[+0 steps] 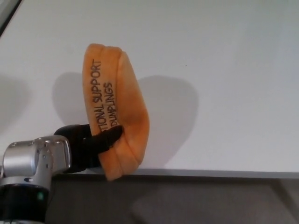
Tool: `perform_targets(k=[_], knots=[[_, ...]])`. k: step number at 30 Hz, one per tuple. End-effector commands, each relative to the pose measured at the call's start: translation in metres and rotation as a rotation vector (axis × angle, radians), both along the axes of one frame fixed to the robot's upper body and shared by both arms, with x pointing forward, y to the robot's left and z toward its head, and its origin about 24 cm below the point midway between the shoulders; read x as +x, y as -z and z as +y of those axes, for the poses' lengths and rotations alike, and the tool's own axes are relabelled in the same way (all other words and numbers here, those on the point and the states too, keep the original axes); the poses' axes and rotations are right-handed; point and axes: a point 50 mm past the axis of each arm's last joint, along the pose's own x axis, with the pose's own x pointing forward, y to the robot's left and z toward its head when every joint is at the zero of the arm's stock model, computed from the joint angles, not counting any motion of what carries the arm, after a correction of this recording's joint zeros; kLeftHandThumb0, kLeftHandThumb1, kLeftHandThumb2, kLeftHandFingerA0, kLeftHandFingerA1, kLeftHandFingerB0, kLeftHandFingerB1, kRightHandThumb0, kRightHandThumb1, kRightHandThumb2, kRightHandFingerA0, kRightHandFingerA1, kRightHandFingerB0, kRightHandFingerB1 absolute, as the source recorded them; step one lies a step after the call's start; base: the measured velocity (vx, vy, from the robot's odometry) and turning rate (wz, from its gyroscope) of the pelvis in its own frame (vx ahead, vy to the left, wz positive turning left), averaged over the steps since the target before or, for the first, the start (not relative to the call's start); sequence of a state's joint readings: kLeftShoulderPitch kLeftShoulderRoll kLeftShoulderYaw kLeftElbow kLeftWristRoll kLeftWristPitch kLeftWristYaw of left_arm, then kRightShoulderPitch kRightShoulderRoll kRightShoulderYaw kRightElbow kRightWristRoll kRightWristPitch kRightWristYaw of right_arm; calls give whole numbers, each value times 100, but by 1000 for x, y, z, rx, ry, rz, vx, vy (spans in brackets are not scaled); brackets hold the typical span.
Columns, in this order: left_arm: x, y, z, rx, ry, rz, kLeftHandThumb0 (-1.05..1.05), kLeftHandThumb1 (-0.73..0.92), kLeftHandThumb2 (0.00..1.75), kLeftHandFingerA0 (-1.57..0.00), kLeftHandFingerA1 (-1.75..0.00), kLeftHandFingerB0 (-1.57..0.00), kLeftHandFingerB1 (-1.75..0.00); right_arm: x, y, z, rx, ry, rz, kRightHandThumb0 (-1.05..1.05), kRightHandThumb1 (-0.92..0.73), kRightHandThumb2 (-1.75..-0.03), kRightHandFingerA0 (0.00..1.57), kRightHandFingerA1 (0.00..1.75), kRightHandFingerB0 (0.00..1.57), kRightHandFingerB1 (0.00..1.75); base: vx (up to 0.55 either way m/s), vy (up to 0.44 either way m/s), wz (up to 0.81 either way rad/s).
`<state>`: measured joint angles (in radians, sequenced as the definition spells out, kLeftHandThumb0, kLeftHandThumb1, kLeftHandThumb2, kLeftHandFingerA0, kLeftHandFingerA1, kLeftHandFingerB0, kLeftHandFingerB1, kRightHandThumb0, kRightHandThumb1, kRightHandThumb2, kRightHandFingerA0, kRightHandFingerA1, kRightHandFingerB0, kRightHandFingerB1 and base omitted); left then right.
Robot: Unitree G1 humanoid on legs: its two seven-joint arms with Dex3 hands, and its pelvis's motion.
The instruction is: A soft plate is kept in the center of the table close to the robot and the robot uses its left hand to pick up the plate, turns it upside down and places it back on the table
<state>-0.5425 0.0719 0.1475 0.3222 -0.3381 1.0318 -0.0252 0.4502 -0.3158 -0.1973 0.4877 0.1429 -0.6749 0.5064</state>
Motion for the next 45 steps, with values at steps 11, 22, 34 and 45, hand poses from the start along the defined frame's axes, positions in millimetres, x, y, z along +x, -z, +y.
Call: perform_targets(k=[11,22,34,45], knots=[[2,-10,20,-79,-154,-55,-31,57,68,-106,-175,-71,-171,-2,0,-3,6,13,20,-65,-85,-66,47,46,33,32,0,0,0],[-1,-19,41,-97,-263,-105,-43,50,90,-125,-144,-100,-131,-2,0,-3,-4,7,17,-65,-86,-66,47,48,32,32,0,0,0],[-6,-22,60,-35,-297,-120,-31,71,59,-93,-175,-57,-171,-2,0,-5,-14,15,20,-65,-86,-66,47,45,32,31,0,0,0],[-10,-33,71,201,-241,-105,-33,69,60,-95,-175,-53,-165,-2,0,-5,6,21,20,-65,-85,-66,47,46,32,31,0,0,0]])
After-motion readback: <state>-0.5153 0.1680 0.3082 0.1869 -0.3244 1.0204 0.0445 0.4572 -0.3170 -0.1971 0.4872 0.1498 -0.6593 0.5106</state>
